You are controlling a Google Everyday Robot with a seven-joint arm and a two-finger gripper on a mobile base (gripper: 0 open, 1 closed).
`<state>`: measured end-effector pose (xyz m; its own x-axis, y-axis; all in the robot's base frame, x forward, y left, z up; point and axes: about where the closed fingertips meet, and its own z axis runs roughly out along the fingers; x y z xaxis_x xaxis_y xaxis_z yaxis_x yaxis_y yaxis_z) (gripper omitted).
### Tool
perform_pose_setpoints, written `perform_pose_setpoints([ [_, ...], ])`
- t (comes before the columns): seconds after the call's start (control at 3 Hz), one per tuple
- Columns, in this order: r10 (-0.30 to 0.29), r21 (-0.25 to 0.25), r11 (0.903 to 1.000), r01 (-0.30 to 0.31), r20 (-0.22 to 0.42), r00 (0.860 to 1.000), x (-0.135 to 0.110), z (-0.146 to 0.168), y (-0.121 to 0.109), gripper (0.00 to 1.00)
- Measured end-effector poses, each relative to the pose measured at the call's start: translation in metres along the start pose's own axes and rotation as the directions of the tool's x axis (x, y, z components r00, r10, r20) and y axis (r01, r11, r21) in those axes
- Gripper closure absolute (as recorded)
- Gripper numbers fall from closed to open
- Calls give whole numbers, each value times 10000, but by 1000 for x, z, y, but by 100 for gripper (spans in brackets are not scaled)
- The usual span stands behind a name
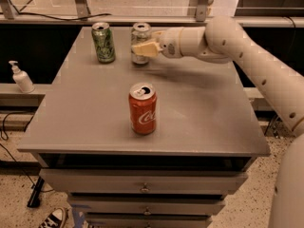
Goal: Move 7up can near green can
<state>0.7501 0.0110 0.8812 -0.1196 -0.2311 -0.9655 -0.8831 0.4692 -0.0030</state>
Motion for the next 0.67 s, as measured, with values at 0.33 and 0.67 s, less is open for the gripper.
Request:
perform_pose_setpoints([
  [0.33, -161, -726, 9973, 137, -317, 9994, 1, 39, 16, 100],
  [0.67, -464, -1208, 9919, 389, -597, 9971, -1, 59, 30, 100],
])
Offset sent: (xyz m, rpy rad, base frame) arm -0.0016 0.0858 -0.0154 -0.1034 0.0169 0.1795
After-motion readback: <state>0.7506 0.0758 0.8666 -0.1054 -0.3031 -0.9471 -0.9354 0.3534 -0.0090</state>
